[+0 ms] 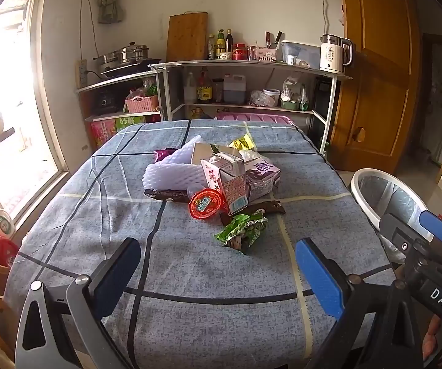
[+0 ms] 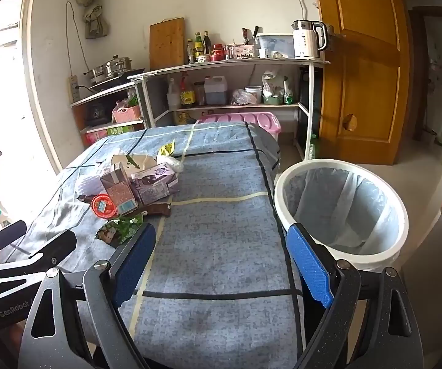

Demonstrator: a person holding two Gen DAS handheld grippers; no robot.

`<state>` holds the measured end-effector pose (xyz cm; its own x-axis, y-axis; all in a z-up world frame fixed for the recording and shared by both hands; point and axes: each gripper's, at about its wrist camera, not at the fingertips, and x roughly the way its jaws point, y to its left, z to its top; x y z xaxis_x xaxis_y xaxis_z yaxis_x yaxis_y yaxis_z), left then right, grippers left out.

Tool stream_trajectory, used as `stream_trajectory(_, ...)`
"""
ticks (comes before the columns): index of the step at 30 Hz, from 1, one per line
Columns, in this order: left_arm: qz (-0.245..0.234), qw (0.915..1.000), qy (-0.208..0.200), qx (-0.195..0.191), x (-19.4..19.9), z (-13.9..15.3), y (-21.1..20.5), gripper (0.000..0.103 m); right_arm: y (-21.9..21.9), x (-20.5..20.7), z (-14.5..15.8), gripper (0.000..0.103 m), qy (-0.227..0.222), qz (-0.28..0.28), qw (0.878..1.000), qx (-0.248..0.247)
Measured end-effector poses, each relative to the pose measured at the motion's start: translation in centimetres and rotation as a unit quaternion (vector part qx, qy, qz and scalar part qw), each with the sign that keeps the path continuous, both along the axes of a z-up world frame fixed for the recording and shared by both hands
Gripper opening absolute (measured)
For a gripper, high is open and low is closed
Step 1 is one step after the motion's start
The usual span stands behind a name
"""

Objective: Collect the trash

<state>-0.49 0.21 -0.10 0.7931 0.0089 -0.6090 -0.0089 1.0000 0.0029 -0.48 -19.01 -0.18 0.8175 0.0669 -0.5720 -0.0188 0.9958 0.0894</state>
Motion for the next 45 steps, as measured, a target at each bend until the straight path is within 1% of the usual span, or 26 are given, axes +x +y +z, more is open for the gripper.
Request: stream_trajectory(45, -0.001, 1.0, 0.001, 0.002, 0.33, -0.02, -0.51, 0.102, -0.69, -0.23, 0.23, 0.088, 0.0, -0.013, 1.0, 0.0)
